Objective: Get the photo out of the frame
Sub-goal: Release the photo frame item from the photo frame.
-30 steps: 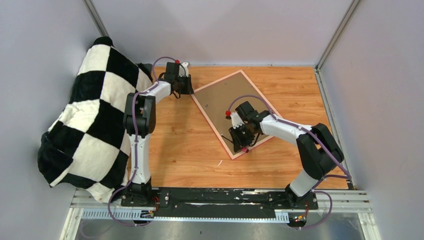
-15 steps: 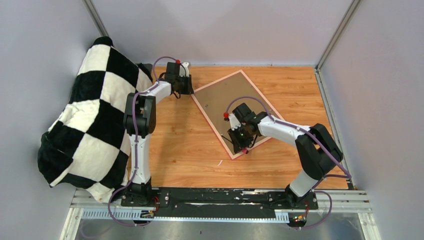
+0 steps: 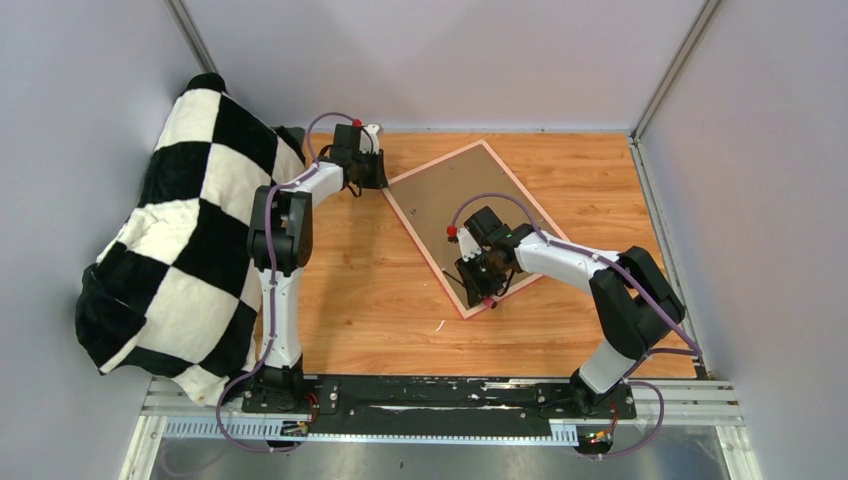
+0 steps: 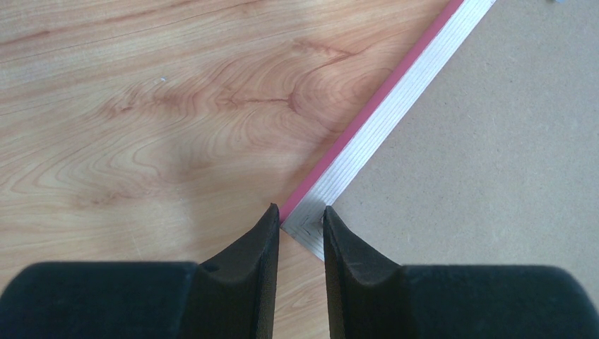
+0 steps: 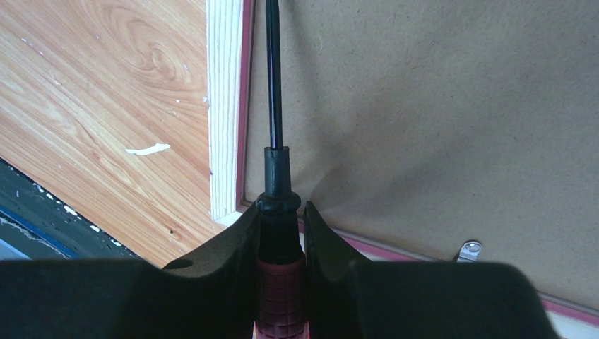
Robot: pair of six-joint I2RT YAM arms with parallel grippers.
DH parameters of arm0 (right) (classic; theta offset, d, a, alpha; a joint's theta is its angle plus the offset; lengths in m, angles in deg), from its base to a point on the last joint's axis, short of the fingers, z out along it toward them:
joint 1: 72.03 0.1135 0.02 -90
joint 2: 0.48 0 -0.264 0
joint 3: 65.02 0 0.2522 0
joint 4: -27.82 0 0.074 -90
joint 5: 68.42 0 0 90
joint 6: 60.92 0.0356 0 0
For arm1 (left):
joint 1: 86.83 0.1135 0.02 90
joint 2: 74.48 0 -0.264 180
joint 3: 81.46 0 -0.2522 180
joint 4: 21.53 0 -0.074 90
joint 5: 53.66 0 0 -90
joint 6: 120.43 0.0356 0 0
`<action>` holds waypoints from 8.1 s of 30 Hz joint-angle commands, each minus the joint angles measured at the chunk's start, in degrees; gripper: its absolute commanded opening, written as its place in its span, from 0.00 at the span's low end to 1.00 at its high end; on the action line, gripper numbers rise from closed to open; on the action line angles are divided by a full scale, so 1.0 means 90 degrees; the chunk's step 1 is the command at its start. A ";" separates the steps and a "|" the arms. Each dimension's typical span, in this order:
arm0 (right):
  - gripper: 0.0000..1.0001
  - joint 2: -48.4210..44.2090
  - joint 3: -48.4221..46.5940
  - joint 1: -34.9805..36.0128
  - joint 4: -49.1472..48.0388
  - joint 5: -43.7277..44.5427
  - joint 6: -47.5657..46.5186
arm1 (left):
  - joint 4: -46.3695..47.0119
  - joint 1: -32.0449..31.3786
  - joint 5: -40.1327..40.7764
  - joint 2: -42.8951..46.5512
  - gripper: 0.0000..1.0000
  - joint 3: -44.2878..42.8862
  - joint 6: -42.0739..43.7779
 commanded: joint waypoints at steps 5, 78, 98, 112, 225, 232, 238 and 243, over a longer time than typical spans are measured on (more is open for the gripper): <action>0.00 0.0109 -0.0030 0.0072 -0.0366 0.0307 0.0064 | -0.0777 -0.0225 -0.0089 -0.0197 0.00 0.0201 0.0078; 0.00 0.0655 -0.0352 -0.0375 -0.1607 0.1215 0.2062 | -0.0737 -0.0234 -0.0128 -0.0169 0.00 0.0242 0.0088; 0.00 0.0274 -0.0262 -0.0282 -0.1329 0.0523 0.1052 | -0.0787 -0.0225 -0.0109 -0.0205 0.00 0.0186 0.0078; 0.00 0.0306 -0.0239 -0.0212 -0.0922 0.0347 0.0598 | -0.1314 -0.0040 -0.0302 -0.0109 0.43 -0.0631 0.0181; 0.00 0.0475 -0.0243 -0.0680 0.0071 0.0311 -0.0241 | -0.2826 -0.0284 -0.1388 -0.2563 0.11 -0.3899 0.0943; 0.00 0.0777 -0.0404 -0.0680 0.0036 0.0177 -0.0047 | -0.2849 -0.0292 -0.1441 -0.2575 0.03 -0.3908 0.0955; 0.00 0.1108 -0.0596 -0.0680 -0.0065 0.0027 0.0171 | -0.2872 -0.0303 -0.1476 -0.2575 0.00 -0.3899 0.0981; 0.00 0.1165 -0.0633 -0.0685 -0.0310 0.0017 0.0443 | -0.2902 -0.0303 -0.1541 -0.2570 0.00 -0.3899 0.1000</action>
